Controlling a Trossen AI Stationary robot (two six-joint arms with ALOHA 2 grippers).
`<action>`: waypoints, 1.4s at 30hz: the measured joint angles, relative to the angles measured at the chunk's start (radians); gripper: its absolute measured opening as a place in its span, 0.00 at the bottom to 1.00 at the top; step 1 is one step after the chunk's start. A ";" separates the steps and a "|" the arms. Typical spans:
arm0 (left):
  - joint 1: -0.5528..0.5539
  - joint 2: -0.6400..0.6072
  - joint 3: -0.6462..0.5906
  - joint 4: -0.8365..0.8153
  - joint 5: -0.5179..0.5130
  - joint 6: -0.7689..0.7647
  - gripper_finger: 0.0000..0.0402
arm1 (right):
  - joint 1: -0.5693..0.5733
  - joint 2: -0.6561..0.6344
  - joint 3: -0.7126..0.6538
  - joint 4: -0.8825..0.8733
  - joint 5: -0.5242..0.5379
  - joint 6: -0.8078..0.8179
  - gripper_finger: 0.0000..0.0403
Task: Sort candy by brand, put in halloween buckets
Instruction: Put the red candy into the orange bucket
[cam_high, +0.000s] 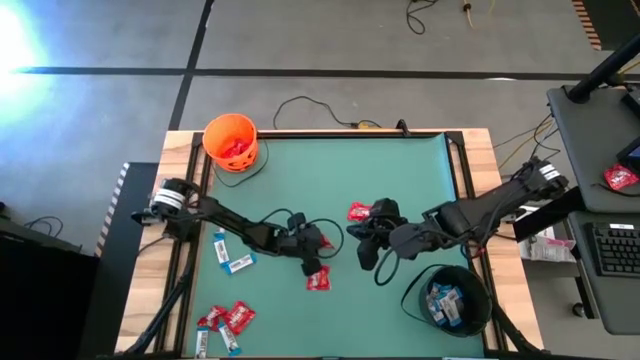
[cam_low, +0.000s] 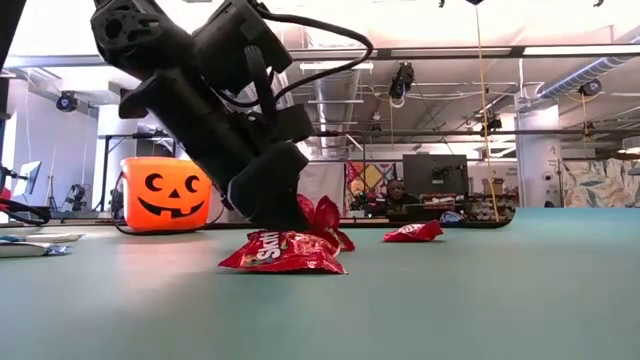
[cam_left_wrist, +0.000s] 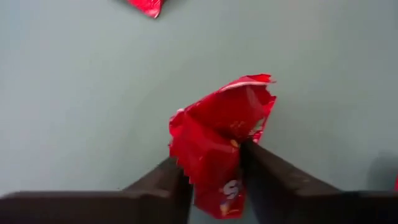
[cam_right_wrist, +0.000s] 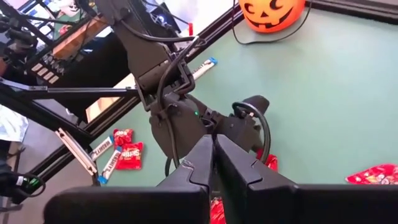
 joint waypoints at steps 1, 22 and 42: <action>0.000 -0.017 -0.001 -0.018 0.000 0.000 0.24 | -0.003 -0.006 0.000 -0.001 0.000 -0.007 0.02; 0.761 -0.936 -0.004 -0.848 -0.221 0.278 0.03 | -0.014 -0.054 0.002 -0.016 0.002 -0.026 0.02; 1.127 -0.606 0.168 -0.975 0.020 0.292 0.14 | 0.027 -0.044 0.001 -0.023 0.016 0.093 0.05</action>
